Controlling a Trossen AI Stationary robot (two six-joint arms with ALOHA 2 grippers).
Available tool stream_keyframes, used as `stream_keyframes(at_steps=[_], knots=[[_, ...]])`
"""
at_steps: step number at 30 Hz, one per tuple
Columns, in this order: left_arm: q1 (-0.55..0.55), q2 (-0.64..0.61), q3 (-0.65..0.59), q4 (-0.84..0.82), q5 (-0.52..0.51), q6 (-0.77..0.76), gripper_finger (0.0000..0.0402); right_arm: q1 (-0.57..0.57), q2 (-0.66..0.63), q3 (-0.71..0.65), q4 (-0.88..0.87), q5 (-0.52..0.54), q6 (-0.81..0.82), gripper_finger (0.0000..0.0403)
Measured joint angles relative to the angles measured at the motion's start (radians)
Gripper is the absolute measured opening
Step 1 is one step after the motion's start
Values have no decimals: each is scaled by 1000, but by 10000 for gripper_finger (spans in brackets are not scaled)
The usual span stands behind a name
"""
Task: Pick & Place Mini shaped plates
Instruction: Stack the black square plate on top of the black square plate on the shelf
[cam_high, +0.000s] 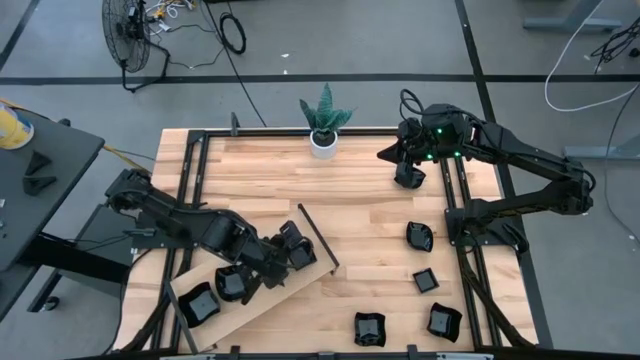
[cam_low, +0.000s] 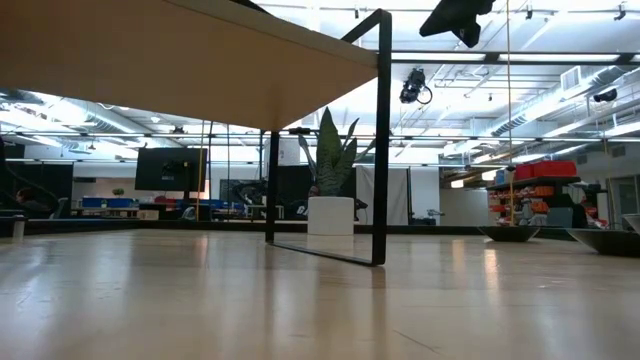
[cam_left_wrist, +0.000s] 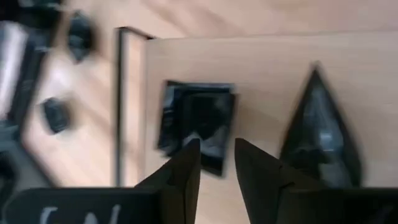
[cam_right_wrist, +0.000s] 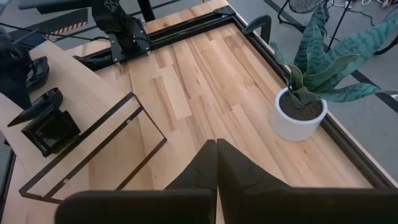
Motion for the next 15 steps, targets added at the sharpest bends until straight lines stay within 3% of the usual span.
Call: stream_keyframes(at_steps=[3,15], knots=[[11,5,0,-8,75,6,107,0,0,0,-1,0,4,4],[62,17,-1,-38,180,54,70,0,0,0,-2,1,8,4]])
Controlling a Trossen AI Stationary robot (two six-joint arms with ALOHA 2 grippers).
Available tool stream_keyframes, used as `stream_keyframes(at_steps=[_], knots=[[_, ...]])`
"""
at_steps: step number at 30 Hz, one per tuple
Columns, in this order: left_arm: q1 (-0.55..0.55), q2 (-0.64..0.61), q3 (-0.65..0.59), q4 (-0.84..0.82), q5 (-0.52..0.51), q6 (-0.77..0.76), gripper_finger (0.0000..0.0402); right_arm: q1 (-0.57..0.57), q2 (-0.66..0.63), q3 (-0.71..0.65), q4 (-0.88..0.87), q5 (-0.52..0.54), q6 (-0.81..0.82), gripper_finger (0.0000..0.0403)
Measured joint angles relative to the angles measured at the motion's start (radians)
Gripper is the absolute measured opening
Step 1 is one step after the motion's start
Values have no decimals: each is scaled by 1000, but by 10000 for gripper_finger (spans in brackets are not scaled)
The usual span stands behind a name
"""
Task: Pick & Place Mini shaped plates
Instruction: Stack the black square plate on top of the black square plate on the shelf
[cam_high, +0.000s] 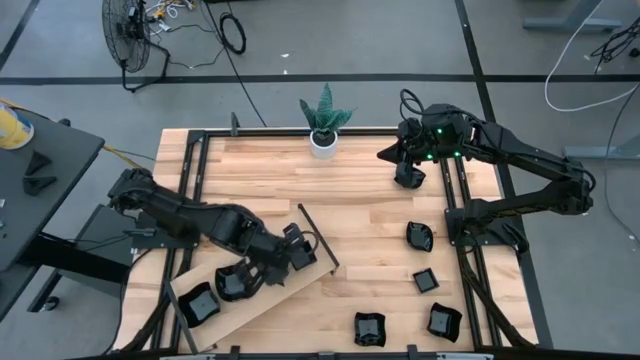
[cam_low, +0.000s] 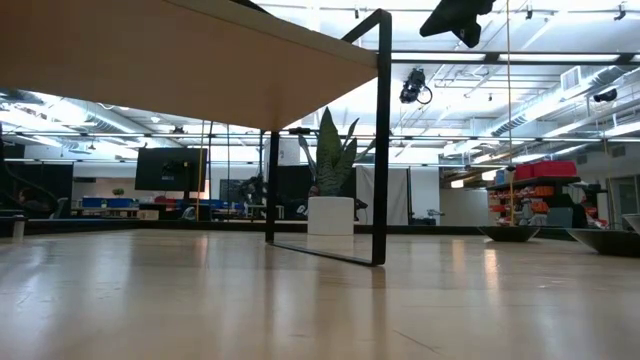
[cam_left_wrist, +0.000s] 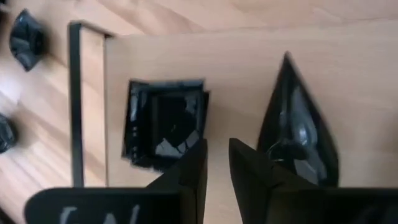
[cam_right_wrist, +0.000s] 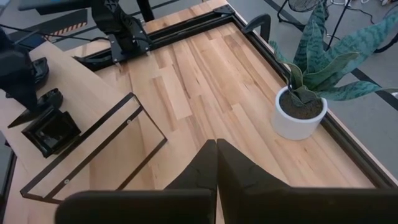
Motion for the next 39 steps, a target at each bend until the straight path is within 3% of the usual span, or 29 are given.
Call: stream_keyframes(at_steps=[12,25,39], knots=[[13,-1,0,-8,-50,96,63,0,0,0,0,0,17,4],[21,-1,0,-7,-58,104,87,0,0,0,15,0,18,4],[21,2,-23,53,-77,104,87,0,0,0,22,0,18,4]])
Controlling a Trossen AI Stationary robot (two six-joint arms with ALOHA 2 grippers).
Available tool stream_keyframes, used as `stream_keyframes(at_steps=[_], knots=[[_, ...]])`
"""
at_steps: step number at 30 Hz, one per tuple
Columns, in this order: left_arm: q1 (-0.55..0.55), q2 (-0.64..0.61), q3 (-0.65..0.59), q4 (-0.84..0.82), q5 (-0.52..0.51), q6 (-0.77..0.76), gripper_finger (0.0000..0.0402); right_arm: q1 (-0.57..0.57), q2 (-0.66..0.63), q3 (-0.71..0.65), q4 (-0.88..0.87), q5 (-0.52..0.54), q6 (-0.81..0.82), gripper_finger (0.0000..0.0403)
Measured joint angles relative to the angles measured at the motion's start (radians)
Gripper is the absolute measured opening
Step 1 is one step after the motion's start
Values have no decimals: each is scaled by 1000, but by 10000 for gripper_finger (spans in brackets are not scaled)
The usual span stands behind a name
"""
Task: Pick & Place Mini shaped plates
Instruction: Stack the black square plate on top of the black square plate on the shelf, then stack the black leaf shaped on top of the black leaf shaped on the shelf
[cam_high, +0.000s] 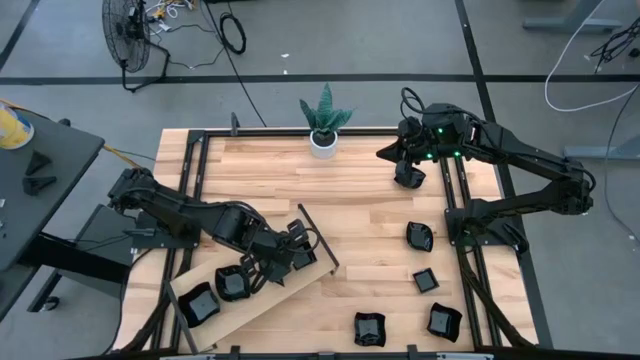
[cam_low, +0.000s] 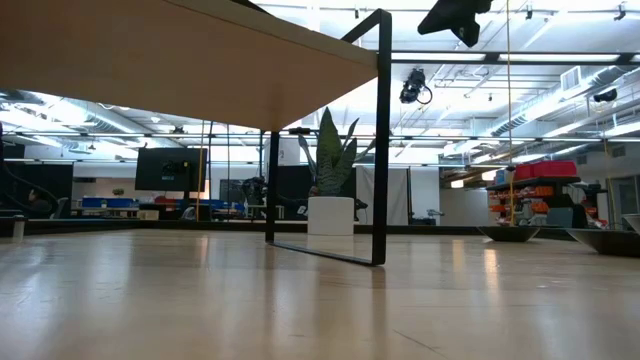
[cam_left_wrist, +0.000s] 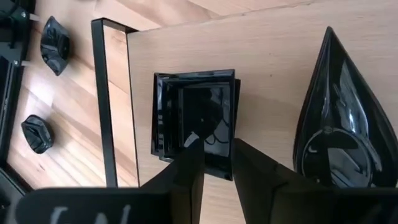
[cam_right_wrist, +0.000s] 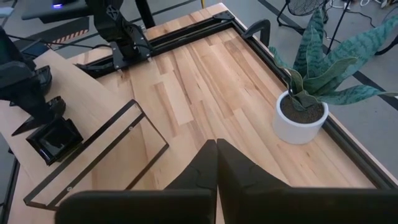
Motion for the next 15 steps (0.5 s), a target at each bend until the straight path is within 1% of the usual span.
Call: stream_keyframes(at_steps=[8,15], knots=[[-1,11,0,-6,9,0,69,0,0,0,0,0,0,4],[-1,11,0,-7,-17,0,47,0,0,0,1,0,0,4]])
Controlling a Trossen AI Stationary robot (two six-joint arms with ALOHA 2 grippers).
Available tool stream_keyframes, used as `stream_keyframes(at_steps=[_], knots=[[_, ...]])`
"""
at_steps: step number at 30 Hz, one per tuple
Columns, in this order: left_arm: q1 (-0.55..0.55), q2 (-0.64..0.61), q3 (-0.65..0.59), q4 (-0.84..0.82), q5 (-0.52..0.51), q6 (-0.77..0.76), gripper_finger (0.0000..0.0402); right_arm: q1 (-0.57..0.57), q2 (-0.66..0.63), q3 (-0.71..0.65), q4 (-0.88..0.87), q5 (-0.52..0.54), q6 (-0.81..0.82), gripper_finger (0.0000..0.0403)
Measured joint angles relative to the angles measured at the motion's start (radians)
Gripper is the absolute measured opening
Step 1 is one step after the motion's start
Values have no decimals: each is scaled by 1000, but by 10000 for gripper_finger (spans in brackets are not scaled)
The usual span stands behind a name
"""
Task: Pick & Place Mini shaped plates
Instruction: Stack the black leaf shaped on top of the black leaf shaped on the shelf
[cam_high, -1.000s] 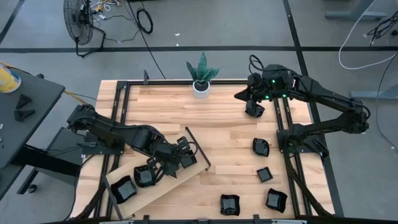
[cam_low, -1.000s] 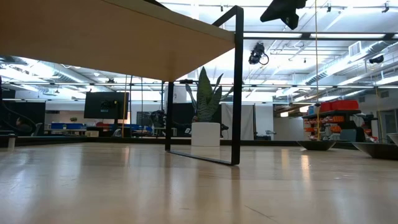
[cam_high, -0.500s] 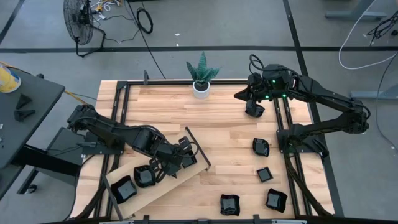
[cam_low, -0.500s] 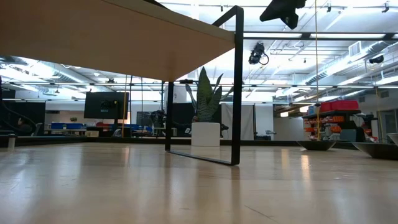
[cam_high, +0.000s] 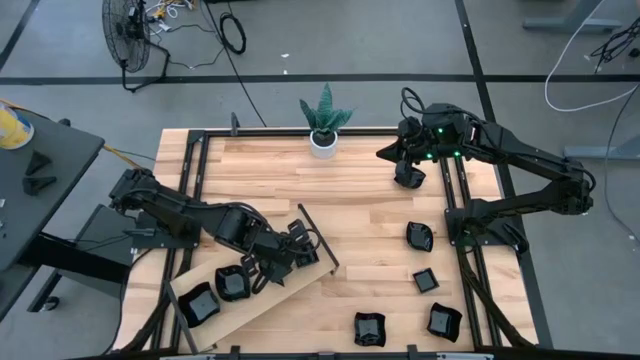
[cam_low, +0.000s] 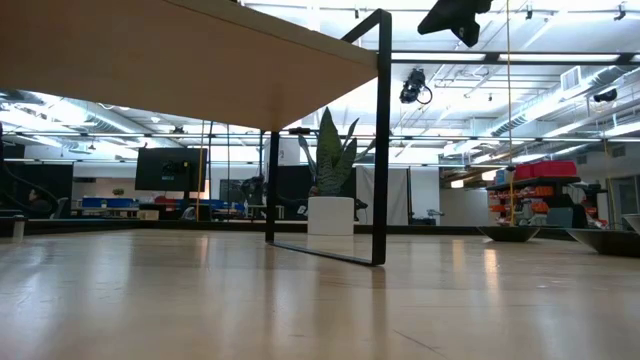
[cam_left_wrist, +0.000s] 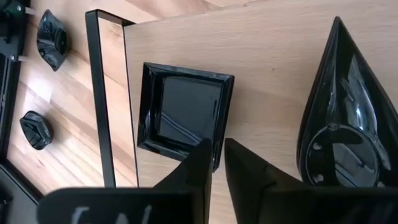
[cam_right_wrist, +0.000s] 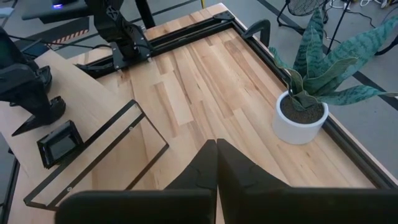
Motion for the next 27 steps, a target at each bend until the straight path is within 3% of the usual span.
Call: stream_keyframes(at_steps=[5,8,15,20,27], knots=[[0,0,0,3,-56,-13,44,0,0,0,0,0,0,4],[7,-6,0,11,-97,-95,44,0,0,0,-1,0,0,4],[77,-47,1,8,-45,-342,50,0,0,0,-21,1,-12,4],[142,-114,1,24,-81,-452,79,0,0,0,-41,1,-13,4],[232,-198,1,49,-65,-601,149,0,0,0,-75,1,10,4]])
